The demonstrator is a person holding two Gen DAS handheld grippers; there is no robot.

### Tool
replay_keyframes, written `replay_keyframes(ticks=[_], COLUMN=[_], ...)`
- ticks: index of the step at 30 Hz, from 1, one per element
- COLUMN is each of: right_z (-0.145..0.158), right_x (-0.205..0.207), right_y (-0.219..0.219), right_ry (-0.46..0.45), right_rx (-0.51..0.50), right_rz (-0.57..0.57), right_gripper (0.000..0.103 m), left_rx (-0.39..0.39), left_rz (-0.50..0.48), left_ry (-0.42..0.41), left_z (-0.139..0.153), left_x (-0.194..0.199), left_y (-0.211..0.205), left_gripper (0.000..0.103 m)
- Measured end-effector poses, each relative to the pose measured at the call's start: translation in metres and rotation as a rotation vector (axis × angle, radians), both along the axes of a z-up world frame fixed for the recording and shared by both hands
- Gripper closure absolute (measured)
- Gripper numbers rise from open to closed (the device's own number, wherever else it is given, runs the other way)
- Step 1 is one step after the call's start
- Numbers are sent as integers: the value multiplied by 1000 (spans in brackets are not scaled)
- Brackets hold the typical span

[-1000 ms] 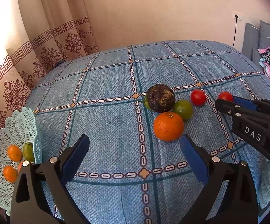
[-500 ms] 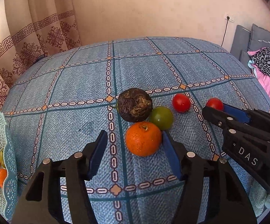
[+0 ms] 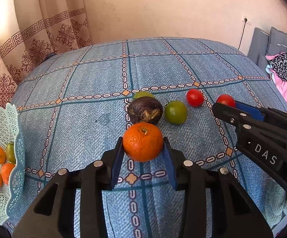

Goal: Organize fruits
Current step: 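Carry the orange and red tomato into the lace basket and open both grippers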

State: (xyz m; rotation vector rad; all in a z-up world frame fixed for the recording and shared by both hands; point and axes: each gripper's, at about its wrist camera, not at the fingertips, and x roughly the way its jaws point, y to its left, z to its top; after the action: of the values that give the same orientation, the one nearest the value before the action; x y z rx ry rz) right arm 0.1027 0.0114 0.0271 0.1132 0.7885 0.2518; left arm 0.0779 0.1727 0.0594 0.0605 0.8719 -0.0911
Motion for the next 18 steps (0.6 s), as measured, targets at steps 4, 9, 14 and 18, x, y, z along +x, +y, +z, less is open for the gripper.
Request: replay_keyframes(ticks=[4, 9, 14, 18], right_z=[5, 11, 16, 17], right_x=[-7, -19, -27, -30], right_y=[9, 18, 26, 34], right_ry=[-16, -36, -49, -51], right_rx=[5, 19, 28, 27], right_rz=[23, 51, 78, 97], right_gripper=[74, 74, 74, 74], left_rx=[-12, -18, -39, -48], left_rz=[34, 76, 128, 162], left_ry=[-36, -73, -101, -128], left_z=[11, 21, 31, 39], left_x=[-14, -33, -51, -63], left_y=[13, 31, 56, 72], left_gripper=[64, 64, 64, 64])
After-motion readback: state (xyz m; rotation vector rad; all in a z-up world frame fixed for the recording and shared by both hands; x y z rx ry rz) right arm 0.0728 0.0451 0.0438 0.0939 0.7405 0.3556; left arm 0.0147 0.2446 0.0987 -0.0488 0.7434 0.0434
